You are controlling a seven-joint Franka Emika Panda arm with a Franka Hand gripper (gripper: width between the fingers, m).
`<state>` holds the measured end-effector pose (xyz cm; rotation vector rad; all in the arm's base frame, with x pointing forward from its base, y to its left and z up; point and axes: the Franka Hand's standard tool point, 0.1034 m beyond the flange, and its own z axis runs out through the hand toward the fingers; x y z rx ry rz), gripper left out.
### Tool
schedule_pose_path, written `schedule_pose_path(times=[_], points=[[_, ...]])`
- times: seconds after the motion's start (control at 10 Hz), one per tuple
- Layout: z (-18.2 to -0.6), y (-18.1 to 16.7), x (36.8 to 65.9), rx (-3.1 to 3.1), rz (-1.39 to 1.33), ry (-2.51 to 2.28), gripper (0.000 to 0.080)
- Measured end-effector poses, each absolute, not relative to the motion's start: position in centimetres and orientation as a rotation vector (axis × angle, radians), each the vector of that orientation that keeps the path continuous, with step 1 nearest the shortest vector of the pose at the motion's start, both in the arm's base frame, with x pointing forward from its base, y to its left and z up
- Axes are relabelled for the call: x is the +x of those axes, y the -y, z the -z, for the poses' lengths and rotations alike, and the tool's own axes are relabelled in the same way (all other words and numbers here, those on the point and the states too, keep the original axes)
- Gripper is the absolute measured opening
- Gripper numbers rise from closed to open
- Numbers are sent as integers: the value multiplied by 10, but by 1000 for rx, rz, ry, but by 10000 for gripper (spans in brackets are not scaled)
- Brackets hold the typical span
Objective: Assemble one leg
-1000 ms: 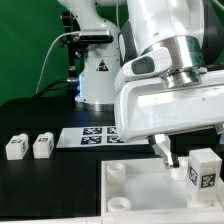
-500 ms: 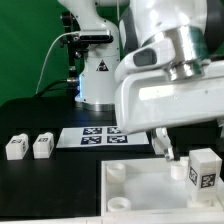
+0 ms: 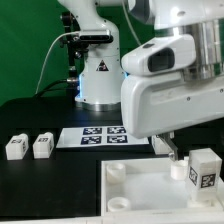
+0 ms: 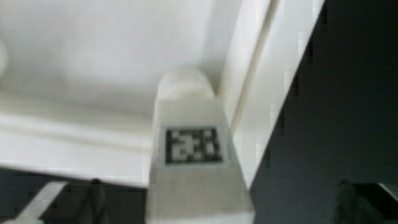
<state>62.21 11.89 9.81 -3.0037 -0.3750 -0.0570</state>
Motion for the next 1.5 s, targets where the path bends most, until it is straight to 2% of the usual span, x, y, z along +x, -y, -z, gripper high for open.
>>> schedule_pose_path(times=[0.2, 0.3, 0.8, 0.9, 1.3, 1.5], points=[[-97, -117, 620, -3001, -153, 395, 649], [-98, -116, 629, -3003, -100, 385, 649], [-96, -107, 631, -3003, -141, 358, 649], [-94, -100, 639, -3005, -144, 332, 649], [-79, -102, 635, -2999, -168, 319, 649], [-77, -110, 633, -2998, -174, 330, 649]])
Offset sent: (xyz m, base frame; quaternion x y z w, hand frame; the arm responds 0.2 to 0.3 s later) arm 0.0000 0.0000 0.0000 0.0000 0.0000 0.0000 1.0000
